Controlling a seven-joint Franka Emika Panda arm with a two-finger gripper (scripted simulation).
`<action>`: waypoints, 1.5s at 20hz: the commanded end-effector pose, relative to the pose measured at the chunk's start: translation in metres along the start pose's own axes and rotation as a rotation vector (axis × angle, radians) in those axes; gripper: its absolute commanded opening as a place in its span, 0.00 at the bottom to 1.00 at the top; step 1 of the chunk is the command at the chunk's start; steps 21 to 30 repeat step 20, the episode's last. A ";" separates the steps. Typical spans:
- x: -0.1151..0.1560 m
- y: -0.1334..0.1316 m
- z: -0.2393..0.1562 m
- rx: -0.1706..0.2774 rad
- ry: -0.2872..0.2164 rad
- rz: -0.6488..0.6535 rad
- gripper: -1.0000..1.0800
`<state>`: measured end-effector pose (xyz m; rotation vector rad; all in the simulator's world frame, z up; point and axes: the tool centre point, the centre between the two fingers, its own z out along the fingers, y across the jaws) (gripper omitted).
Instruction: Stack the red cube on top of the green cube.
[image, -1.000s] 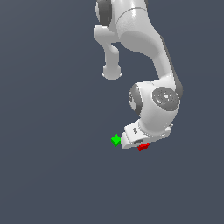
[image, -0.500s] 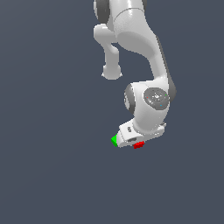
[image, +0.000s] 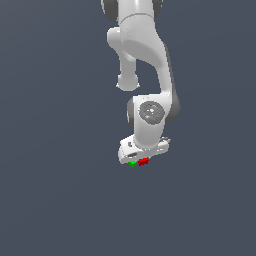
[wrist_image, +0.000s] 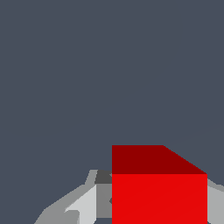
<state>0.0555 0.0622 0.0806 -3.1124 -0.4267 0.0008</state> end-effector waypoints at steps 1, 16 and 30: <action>-0.011 0.011 0.007 0.000 0.001 0.000 0.00; -0.029 0.032 0.020 0.000 0.001 0.000 0.96; -0.029 0.032 0.020 0.000 0.001 0.000 0.96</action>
